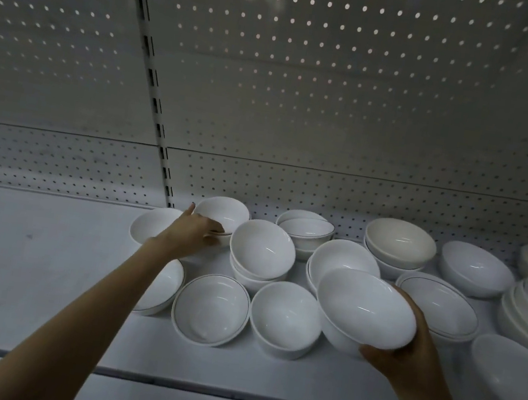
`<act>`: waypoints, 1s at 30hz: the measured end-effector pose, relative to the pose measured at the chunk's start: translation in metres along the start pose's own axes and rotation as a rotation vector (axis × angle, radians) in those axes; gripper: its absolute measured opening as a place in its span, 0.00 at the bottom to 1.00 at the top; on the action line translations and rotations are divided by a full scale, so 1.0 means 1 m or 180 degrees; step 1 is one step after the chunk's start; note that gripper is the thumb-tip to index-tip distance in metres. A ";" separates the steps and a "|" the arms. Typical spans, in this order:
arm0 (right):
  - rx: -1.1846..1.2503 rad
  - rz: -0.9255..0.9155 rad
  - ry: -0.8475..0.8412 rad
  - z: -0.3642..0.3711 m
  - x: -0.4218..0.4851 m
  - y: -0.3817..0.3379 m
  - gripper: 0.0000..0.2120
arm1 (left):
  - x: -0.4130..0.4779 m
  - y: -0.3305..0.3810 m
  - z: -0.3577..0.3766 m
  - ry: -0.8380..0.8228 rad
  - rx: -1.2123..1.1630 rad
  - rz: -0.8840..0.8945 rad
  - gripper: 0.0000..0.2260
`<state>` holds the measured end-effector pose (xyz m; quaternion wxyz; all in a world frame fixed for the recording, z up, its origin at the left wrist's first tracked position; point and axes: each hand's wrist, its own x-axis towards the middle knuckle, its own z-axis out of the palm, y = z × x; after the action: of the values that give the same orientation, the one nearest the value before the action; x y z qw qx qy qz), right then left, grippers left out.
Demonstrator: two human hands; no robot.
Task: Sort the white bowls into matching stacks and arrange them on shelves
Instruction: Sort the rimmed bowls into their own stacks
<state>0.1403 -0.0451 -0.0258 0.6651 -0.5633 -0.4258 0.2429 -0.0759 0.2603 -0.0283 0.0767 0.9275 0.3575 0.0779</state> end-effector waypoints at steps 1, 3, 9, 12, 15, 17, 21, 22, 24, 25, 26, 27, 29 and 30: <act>-0.0019 -0.0013 -0.0006 0.000 0.001 -0.001 0.35 | 0.001 0.001 -0.003 -0.0003 -0.0063 -0.0044 0.12; -0.0023 -0.0017 -0.0027 0.000 0.001 0.000 0.38 | 0.002 0.002 -0.006 -0.0005 -0.0052 -0.0027 0.09; 0.0017 -0.0026 0.0007 -0.002 0.002 0.003 0.37 | 0.012 0.001 -0.016 -0.0273 -0.0191 -0.0091 0.08; -0.0007 0.0034 -0.0009 -0.004 0.002 0.005 0.40 | 0.016 -0.002 -0.020 -0.0360 -0.0331 -0.0087 0.07; -0.0003 0.0062 0.0010 -0.006 0.003 0.006 0.38 | 0.017 -0.002 -0.022 -0.0311 -0.0442 -0.0153 0.06; -0.0009 0.0092 0.0007 -0.007 0.003 0.004 0.34 | 0.018 -0.003 -0.023 -0.0275 -0.0478 -0.0179 0.06; -0.0065 0.0121 -0.0079 -0.007 0.003 0.004 0.38 | 0.017 -0.003 -0.029 0.0069 -0.0661 -0.0228 0.09; -0.0067 0.0125 -0.0087 -0.007 0.003 0.005 0.38 | 0.017 -0.003 -0.029 0.0187 -0.0737 -0.0245 0.10; -0.0060 0.0115 -0.0104 -0.006 0.003 0.005 0.37 | 0.017 -0.002 -0.031 0.0401 -0.0859 -0.0292 0.09; -0.0066 0.0108 -0.0125 -0.006 0.003 0.004 0.36 | 0.017 -0.003 -0.033 0.0523 -0.0897 -0.0288 0.09; -0.0070 0.0108 -0.0133 -0.006 0.003 0.003 0.35 | 0.016 -0.003 -0.036 0.0659 -0.0917 -0.0268 0.09; -0.0062 0.0119 -0.0141 -0.007 0.002 0.002 0.33 | 0.015 -0.003 -0.040 0.0799 -0.0924 -0.0259 0.10; -0.0016 0.0150 -0.0180 -0.007 0.001 -0.002 0.33 | 0.011 0.002 -0.057 0.1095 -0.0991 -0.0277 0.11; -0.0028 0.0157 -0.0193 -0.007 0.001 -0.003 0.34 | 0.007 0.007 -0.068 0.1262 -0.1060 -0.0236 0.11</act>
<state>0.1466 -0.0492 -0.0227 0.6433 -0.5689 -0.4328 0.2743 -0.0796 0.2664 0.0400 0.1596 0.8549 0.3816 0.3131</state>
